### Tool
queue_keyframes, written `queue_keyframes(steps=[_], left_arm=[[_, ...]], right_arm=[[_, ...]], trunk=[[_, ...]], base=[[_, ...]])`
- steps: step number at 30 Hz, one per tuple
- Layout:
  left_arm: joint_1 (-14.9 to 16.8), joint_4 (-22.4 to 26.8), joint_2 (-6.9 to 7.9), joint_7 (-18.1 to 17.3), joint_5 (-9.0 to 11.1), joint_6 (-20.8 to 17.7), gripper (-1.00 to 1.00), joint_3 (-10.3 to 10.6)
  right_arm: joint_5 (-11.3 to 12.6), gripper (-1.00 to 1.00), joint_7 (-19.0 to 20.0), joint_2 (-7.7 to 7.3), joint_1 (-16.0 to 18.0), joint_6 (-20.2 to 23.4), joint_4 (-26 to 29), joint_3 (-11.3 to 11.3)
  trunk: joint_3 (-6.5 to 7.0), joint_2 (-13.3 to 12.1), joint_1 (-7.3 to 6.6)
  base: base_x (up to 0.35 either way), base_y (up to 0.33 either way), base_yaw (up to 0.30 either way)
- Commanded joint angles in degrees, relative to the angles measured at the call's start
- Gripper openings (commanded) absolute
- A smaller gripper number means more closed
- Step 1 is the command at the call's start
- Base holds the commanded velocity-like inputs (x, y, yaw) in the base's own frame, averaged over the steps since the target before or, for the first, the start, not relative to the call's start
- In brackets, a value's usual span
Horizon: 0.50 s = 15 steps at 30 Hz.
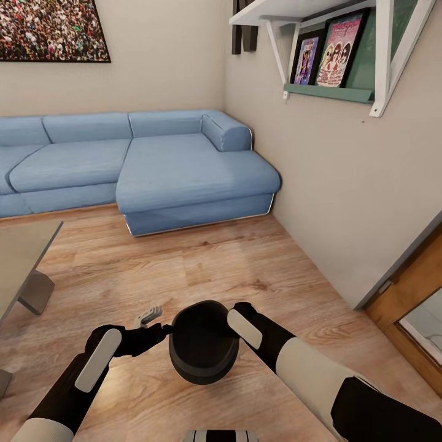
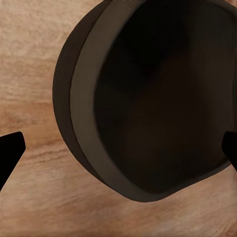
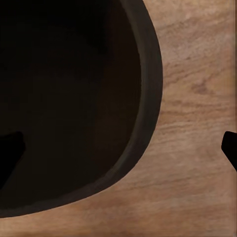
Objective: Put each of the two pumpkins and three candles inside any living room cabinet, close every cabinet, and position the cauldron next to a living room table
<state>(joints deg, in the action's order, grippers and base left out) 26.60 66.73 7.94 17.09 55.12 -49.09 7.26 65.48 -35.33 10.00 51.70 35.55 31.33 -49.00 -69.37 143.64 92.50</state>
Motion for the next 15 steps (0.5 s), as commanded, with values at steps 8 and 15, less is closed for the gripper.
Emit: queue_keyframes(steps=[8, 15], left_arm=[[0.03, 0.07, 0.06, 0.57, 0.60, -0.04, 1.00, 0.12], [0.03, 0.07, -0.02, 0.57, 0.62, 0.80, 1.00, 0.25]], right_arm=[[0.23, 1.00, -0.30, 0.00, 0.07, -0.63, -0.13, -0.26], [0.18, 1.00, -0.27, 0.00, 0.07, -2.57, -0.13, -0.31]], trunk=[[-0.27, 0.04, 0.01], [-1.82, 0.13, 0.20]], base=[[0.000, 0.000, 0.000], [0.000, 0.000, 0.000]])
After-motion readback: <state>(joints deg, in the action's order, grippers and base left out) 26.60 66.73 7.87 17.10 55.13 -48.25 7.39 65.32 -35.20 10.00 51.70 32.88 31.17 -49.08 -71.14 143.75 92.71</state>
